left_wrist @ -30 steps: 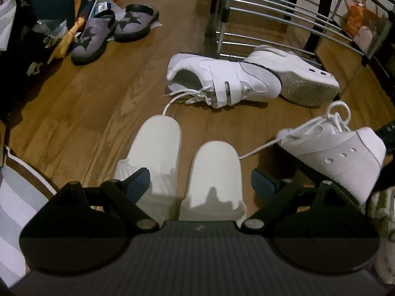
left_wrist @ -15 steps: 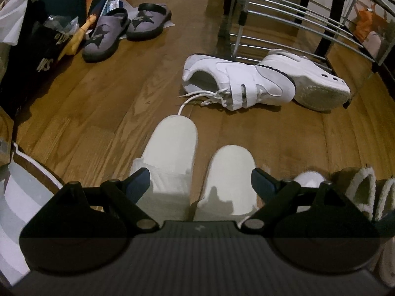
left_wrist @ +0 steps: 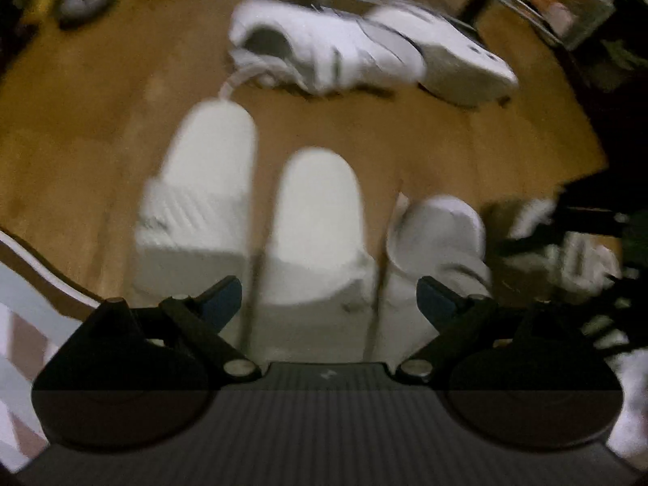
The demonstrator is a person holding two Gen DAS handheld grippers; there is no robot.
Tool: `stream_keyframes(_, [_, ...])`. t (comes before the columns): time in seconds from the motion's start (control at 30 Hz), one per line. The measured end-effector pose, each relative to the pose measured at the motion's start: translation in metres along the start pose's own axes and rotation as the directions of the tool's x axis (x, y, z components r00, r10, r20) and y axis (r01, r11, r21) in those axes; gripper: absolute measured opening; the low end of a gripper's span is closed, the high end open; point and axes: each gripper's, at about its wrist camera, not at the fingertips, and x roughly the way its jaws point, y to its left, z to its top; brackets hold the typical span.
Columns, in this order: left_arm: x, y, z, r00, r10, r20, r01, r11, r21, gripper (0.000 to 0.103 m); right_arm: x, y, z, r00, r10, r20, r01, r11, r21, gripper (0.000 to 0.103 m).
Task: Organize scattered shoes
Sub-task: 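Lower the laced white sneaker beside the NEON slides and open the right tool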
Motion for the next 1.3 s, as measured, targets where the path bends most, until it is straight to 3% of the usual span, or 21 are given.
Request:
stream_keyframes(0.07, [-0.002,-0.009,-0.002,0.995,0.097,0.022,-0.099,0.989,0.107,0.094,0.006,0.004,-0.001,1.0,0.008,-0.023,-0.009,0.999,-0.042,0.051])
stream_keyframes(0.13, [-0.004,-0.016,-0.003,0.995,0.093,0.024,-0.095,0.982,0.16,0.094,0.013,0.012,-0.005,0.999,0.02,-0.04,-0.024,0.995,-0.099,0.051])
stream_keyframes(0.33, [-0.017,-0.006,0.005,0.996,0.063,0.071,-0.068,0.995,0.067,0.094,0.043,0.044,-0.002,0.998,-0.049,-0.048,0.033,0.957,-0.289,0.054])
stream_keyframes(0.47, [-0.018,0.013,0.007,0.994,0.085,0.073,-0.082,0.996,-0.039,0.094,0.08,0.055,-0.001,0.991,-0.131,-0.036,0.109,0.923,-0.368,0.059])
stream_keyframes(0.6, [-0.015,0.029,0.007,0.991,0.105,0.081,-0.097,0.991,-0.096,0.094,0.082,0.056,-0.014,0.984,-0.166,0.064,0.178,0.948,-0.265,0.048])
stream_keyframes(0.7, [-0.02,0.032,0.006,0.995,0.033,0.098,-0.021,0.993,-0.119,0.094,0.068,0.052,-0.029,0.972,-0.181,0.15,0.206,0.963,-0.172,0.037])
stream_keyframes(0.8, [-0.028,0.032,0.007,0.992,-0.011,0.127,0.027,0.992,-0.125,0.094,0.04,0.039,-0.06,0.924,-0.241,0.298,0.246,0.969,0.021,0.034])
stream_keyframes(0.9, [-0.034,0.029,0.007,0.99,0.025,0.142,-0.007,0.992,-0.122,0.094,0.027,0.022,-0.07,0.893,-0.28,0.353,0.226,0.956,0.186,0.032])
stream_keyframes(1.0, [-0.038,0.03,0.008,0.988,0.036,0.151,-0.015,0.99,-0.139,0.094,0.019,0.002,-0.075,0.883,-0.273,0.383,0.151,0.936,0.318,0.032])
stream_keyframes(1.1, [-0.041,0.03,0.01,0.984,0.057,0.167,-0.03,0.987,-0.16,0.094,0.006,-0.03,-0.085,0.87,-0.24,0.432,0.002,0.876,0.482,0.031])
stream_keyframes(1.2, [-0.035,0.022,0.01,0.975,0.16,0.157,-0.142,0.983,-0.117,0.094,-0.003,-0.062,-0.095,0.841,-0.203,0.501,-0.17,0.781,0.601,0.03])
stream_keyframes(1.23, [-0.031,0.017,0.01,0.971,0.193,0.144,-0.18,0.979,-0.096,0.094,-0.005,-0.082,-0.105,0.805,-0.184,0.564,-0.297,0.698,0.651,0.022])
stream_keyframes(1.27, [-0.029,0.015,0.009,0.972,0.188,0.143,-0.176,0.98,-0.093,0.094,-0.003,-0.091,-0.107,0.793,-0.172,0.584,-0.349,0.657,0.668,0.016])
stream_keyframes(1.3, [-0.029,0.014,0.009,0.976,0.163,0.144,-0.15,0.984,-0.092,0.094,0.0,-0.106,-0.112,0.779,-0.155,0.607,-0.43,0.573,0.698,0.005])
